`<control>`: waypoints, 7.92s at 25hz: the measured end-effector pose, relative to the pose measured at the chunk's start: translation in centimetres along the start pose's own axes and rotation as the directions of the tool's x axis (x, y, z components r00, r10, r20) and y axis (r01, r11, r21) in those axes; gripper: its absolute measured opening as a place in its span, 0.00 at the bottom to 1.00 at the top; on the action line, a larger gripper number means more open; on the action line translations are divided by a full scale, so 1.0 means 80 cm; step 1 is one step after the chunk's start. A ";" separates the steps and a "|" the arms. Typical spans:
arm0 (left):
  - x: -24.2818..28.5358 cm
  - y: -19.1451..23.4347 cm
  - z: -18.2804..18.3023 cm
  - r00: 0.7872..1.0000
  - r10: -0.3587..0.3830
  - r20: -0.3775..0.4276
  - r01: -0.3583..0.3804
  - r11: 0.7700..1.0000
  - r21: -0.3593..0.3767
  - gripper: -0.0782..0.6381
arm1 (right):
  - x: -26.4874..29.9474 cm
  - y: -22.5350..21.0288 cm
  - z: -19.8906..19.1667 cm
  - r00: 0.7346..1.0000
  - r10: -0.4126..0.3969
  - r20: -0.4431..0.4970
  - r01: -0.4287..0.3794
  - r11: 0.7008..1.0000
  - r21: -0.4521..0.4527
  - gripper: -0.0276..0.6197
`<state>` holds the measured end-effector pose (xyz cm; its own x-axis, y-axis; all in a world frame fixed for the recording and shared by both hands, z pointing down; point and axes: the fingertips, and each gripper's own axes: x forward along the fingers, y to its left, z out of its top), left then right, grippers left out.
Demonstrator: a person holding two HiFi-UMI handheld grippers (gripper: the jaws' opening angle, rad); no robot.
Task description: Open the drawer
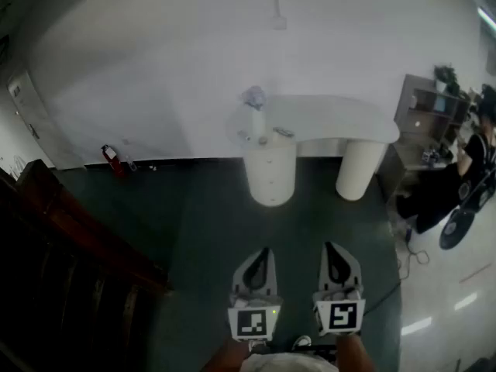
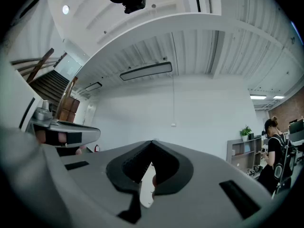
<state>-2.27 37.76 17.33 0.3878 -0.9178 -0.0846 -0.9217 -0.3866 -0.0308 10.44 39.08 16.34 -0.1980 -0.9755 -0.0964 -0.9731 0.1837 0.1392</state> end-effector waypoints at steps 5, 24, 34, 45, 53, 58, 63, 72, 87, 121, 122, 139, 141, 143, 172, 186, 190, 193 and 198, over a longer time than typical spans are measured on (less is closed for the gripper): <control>0.004 -0.006 -0.001 1.000 0.000 0.005 0.000 1.000 -0.011 0.11 | 0.000 -0.003 -0.003 1.000 0.009 0.001 -0.009 1.000 -0.002 0.05; 0.041 -0.081 -0.012 0.999 0.048 -0.009 -0.048 0.999 0.002 0.11 | 0.000 -0.076 -0.030 0.998 0.068 0.006 -0.068 0.997 0.034 0.05; 0.071 -0.077 -0.018 0.995 0.094 -0.028 -0.094 0.996 0.010 0.11 | 0.030 -0.092 -0.040 0.993 0.115 0.014 -0.116 0.991 0.065 0.05; 0.146 0.007 -0.043 0.996 0.083 -0.035 -0.083 0.997 -0.009 0.11 | 0.136 -0.057 -0.053 0.994 0.110 -0.014 -0.109 0.994 0.027 0.05; 0.202 0.109 -0.048 0.997 0.079 -0.024 -0.080 0.996 -0.026 0.11 | 0.239 -0.008 -0.054 0.996 0.086 -0.018 -0.086 0.996 -0.003 0.05; 0.231 0.161 -0.053 0.997 0.068 -0.019 -0.069 0.997 -0.040 0.11 | 0.291 0.020 -0.053 0.997 0.075 -0.023 -0.076 0.997 -0.028 0.05; 0.255 0.190 -0.052 0.999 0.029 -0.014 -0.030 0.997 -0.075 0.11 | 0.324 0.035 -0.049 0.998 0.051 -0.037 -0.052 0.997 -0.050 0.05; 0.305 0.200 -0.066 1.000 -0.015 -0.023 0.014 0.998 -0.067 0.11 | 0.359 0.023 -0.062 0.998 0.021 -0.056 -0.026 0.997 -0.075 0.05; 0.482 0.194 -0.084 0.999 0.027 -0.028 -0.027 0.999 -0.024 0.11 | 0.509 -0.084 -0.112 0.998 0.040 -0.054 -0.041 0.999 -0.017 0.05; 0.640 0.311 -0.336 0.977 0.076 -0.200 -0.072 0.997 0.027 0.11 | 0.728 -0.037 -0.369 0.986 0.055 -0.158 -0.061 0.998 -0.035 0.05; 0.639 0.313 -0.348 0.980 0.073 -0.184 -0.068 0.997 0.033 0.11 | 0.729 -0.031 -0.383 0.985 0.052 -0.162 -0.058 0.998 -0.034 0.05; 0.634 0.332 -0.551 0.991 0.076 -0.112 -0.073 0.997 0.026 0.11 | 0.734 0.000 -0.597 0.982 0.046 -0.184 -0.050 0.999 -0.020 0.05; 0.635 0.332 -0.564 0.991 0.073 -0.113 -0.069 0.997 0.032 0.11 | 0.736 0.001 -0.614 0.980 0.044 -0.195 -0.048 0.999 -0.018 0.05; 0.634 0.332 -0.573 0.990 0.070 -0.121 -0.067 0.997 0.035 0.11 | 0.739 0.002 -0.629 0.977 0.044 -0.209 -0.049 0.999 -0.016 0.05; 0.623 0.356 -0.581 0.983 0.104 -0.152 -0.108 0.994 -0.022 0.11 | 0.892 -0.009 -0.728 0.928 -0.087 -0.362 0.105 0.994 0.030 0.25; 0.623 0.371 -0.578 0.982 0.123 -0.146 -0.127 0.992 -0.017 0.11 | 0.889 -0.011 -0.728 0.923 -0.096 -0.371 0.112 0.993 0.022 0.21; 0.622 0.374 -0.580 0.980 0.127 -0.153 -0.132 0.991 -0.024 0.11 | 0.878 -0.006 -0.727 0.925 -0.092 -0.369 0.106 0.994 0.019 0.21; 0.620 0.375 -0.577 0.980 0.127 -0.152 -0.132 0.991 -0.024 0.11 | 0.855 0.000 -0.723 0.932 -0.085 -0.354 0.093 0.996 0.006 0.21; 0.616 0.375 -0.574 0.981 0.128 -0.147 -0.132 0.991 -0.017 0.11 | 0.808 0.013 -0.716 0.940 -0.079 -0.332 0.082 0.997 -0.003 0.21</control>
<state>-10.63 -23.24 57.93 0.2628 -0.9630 0.0599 -0.9647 -0.2634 -0.0023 3.36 -30.73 66.68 -0.0704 -0.9718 0.2252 -0.9857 0.1024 0.1337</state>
